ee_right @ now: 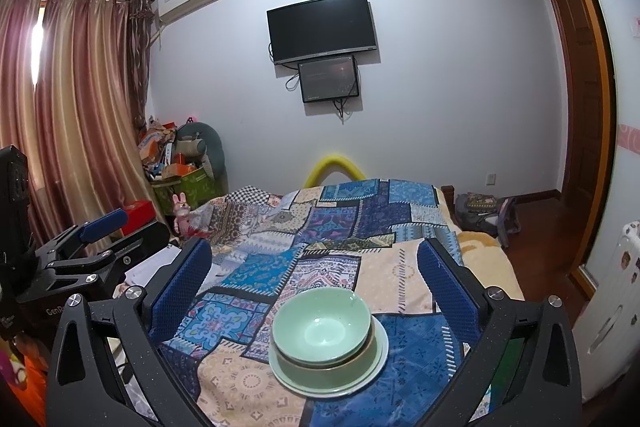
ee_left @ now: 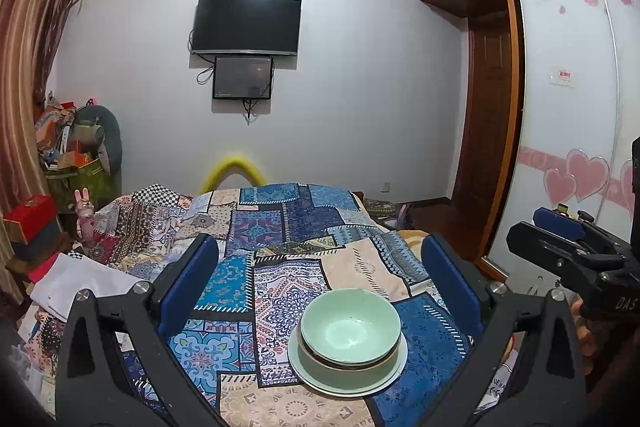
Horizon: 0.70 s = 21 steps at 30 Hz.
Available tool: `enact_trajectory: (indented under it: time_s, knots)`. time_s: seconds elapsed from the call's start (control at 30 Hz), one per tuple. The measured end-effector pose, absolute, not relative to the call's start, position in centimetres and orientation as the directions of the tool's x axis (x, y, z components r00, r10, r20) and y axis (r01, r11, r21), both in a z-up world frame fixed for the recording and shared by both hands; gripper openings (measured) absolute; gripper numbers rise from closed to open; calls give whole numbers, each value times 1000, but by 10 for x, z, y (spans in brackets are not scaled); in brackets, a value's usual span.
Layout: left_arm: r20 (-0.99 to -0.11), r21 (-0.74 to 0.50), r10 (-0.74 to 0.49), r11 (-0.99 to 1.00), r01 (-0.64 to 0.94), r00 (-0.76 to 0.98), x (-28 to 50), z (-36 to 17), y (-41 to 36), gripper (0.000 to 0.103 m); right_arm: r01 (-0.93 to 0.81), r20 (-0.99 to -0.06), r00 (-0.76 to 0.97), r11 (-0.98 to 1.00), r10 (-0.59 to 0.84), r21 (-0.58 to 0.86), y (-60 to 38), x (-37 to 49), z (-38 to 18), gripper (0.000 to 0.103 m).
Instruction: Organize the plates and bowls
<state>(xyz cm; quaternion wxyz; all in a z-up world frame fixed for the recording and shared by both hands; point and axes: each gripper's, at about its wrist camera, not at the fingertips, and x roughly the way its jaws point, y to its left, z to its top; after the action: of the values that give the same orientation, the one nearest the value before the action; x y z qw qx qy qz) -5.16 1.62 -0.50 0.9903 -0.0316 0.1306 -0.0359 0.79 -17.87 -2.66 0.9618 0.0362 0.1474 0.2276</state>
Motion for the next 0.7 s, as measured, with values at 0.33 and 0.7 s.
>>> enact_trajectory:
  time_s: [0.33, 0.7]
  knots:
    - [-256, -73, -83, 995, 67, 963, -51, -5, 15, 103, -426, -273, 851, 893, 449, 143, -182, 10, -27, 103]
    - [-257, -81, -98, 993, 80, 961, -48, -4, 13, 103, -423, -270, 853, 894, 447, 145, -183, 10, -25, 103]
